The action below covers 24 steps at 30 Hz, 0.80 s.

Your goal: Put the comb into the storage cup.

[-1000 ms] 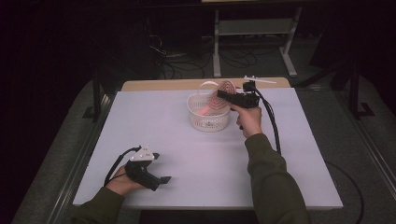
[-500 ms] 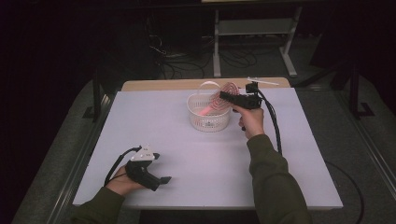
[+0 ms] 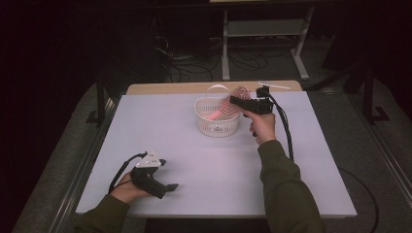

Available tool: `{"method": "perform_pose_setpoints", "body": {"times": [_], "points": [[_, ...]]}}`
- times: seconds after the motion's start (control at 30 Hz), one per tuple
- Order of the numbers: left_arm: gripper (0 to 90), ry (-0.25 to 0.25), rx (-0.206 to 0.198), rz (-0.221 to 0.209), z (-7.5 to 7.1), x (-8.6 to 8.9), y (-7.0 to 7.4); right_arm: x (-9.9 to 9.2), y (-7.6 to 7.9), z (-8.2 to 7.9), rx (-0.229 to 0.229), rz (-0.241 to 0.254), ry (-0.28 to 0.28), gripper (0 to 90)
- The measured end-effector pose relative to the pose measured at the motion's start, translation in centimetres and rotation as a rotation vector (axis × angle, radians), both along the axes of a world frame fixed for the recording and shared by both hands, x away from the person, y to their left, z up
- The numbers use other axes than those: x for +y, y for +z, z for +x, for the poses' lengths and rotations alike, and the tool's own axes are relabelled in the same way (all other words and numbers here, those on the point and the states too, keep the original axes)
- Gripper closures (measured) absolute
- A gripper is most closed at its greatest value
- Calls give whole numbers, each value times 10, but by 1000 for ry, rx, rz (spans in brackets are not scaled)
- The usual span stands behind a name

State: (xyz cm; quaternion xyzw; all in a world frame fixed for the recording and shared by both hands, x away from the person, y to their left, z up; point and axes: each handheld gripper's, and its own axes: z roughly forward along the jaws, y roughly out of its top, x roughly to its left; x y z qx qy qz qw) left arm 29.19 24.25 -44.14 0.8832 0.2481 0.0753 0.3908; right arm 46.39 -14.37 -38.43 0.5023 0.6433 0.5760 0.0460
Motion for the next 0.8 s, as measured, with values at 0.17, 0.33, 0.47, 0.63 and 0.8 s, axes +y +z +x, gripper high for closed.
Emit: {"method": "perform_pose_setpoints", "body": {"times": [0.17, 0.33, 0.47, 0.63, 0.8], "points": [[1, -2, 0, 1, 0, 0, 0, -1, 0, 0, -7, -13, -5, 572], [1, -3, 1, 1, 0, 0, 0, -2, 1, -1, -15, -46, -20, 541], [1, -6, 1, 5, 0, -1, -1, -3, 1, -2, -18, -58, -27, 516], [1, -5, 2, 5, 0, -1, -1, -5, 3, -3, -22, -82, -49, 442], [1, -5, 4, 7, 0, -2, -1, -7, 5, -5, -44, -124, -57, 367]]}}
